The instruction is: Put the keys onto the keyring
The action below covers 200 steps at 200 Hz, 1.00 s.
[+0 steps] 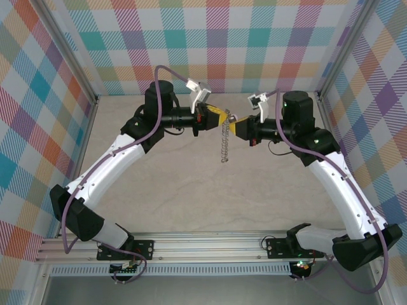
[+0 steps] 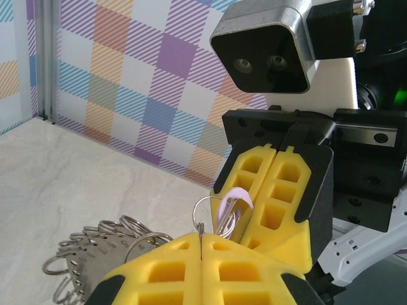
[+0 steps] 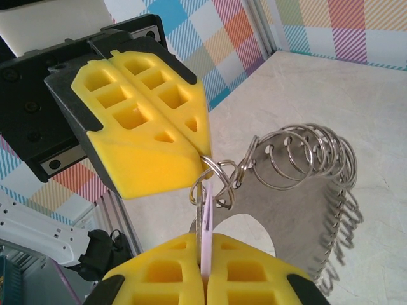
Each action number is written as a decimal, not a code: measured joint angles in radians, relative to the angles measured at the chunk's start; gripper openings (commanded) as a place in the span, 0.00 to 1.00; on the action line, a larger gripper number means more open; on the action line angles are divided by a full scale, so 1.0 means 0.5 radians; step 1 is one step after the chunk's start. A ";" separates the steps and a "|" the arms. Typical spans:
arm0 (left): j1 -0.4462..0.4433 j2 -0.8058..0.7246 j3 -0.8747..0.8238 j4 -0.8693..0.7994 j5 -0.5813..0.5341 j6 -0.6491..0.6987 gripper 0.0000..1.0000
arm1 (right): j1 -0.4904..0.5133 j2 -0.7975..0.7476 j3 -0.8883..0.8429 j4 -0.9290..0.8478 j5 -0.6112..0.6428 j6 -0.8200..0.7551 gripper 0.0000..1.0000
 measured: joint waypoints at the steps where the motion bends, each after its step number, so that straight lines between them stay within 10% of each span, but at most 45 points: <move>1: 0.000 0.000 0.000 0.000 -0.001 0.001 0.00 | -0.001 0.000 0.000 0.000 0.001 0.001 0.00; 200: 0.000 0.000 0.000 0.021 0.008 -0.024 0.00 | -0.002 -0.005 0.000 0.034 -0.027 -0.016 0.00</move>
